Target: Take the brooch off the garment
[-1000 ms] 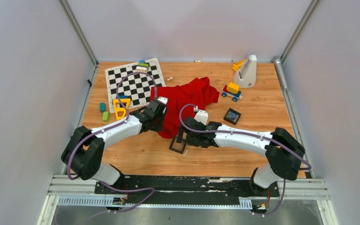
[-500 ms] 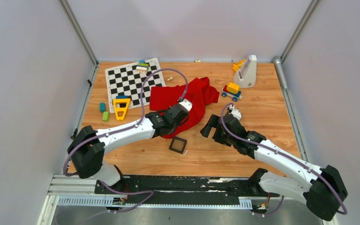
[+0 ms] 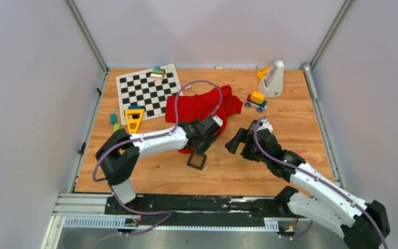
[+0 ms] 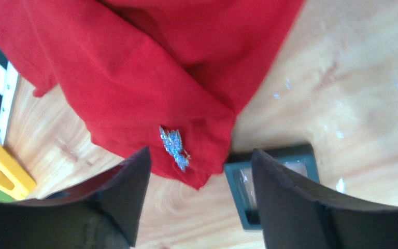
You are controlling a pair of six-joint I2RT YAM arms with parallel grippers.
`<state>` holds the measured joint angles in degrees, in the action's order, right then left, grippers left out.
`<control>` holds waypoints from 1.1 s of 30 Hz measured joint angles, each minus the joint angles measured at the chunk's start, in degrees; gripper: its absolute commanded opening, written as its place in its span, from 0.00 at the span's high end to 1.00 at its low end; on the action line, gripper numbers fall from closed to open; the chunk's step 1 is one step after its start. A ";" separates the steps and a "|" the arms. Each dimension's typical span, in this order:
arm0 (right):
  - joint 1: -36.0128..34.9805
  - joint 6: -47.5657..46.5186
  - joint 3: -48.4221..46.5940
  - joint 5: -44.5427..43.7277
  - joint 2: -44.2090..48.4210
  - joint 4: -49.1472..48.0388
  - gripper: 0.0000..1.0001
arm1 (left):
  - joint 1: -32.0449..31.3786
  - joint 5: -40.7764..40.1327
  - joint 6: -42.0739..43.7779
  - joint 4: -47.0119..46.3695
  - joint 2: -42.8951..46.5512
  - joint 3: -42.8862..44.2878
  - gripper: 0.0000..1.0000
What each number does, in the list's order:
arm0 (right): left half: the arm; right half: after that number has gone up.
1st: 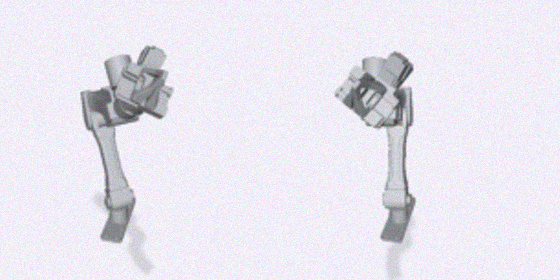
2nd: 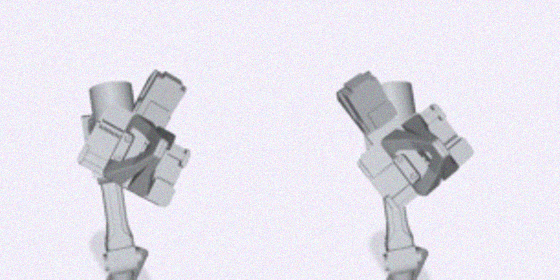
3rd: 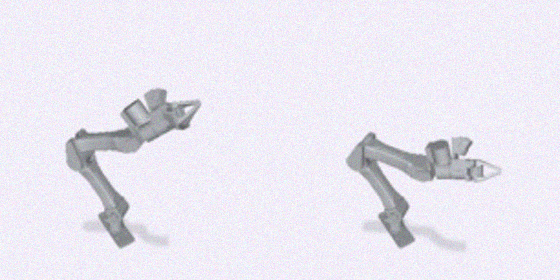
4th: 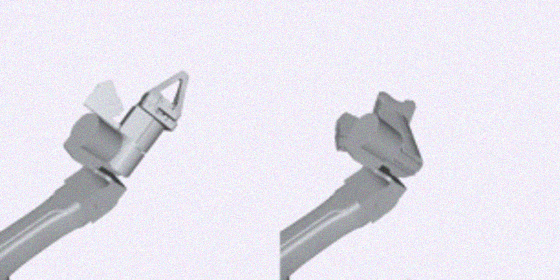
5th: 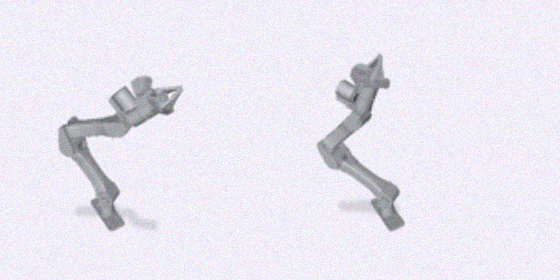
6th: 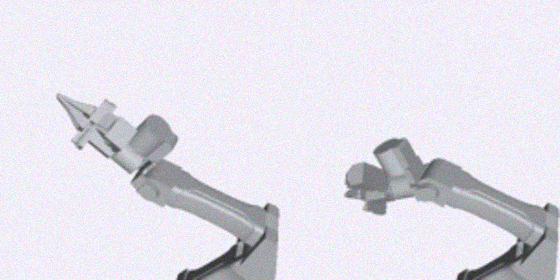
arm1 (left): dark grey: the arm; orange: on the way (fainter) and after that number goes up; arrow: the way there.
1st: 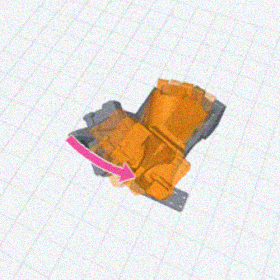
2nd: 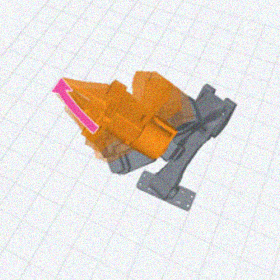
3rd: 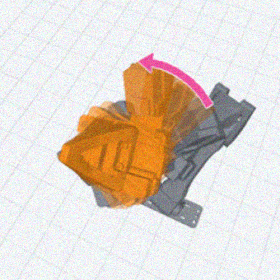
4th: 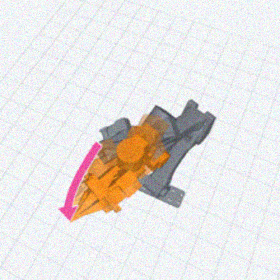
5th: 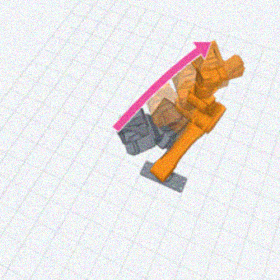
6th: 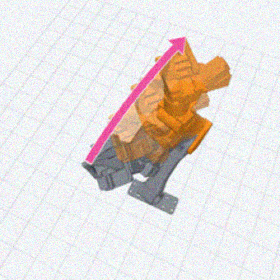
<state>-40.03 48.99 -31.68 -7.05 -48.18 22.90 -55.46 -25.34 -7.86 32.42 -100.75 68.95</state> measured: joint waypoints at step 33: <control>1.16 -2.03 0.48 4.17 1.53 0.13 0.01 | -0.07 18.14 -24.00 -6.10 9.77 -16.26 0.00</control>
<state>-38.87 46.96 -31.20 -2.87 -46.65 23.03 -55.53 -7.20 -31.86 26.33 -90.98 52.69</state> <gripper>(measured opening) 0.992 0.997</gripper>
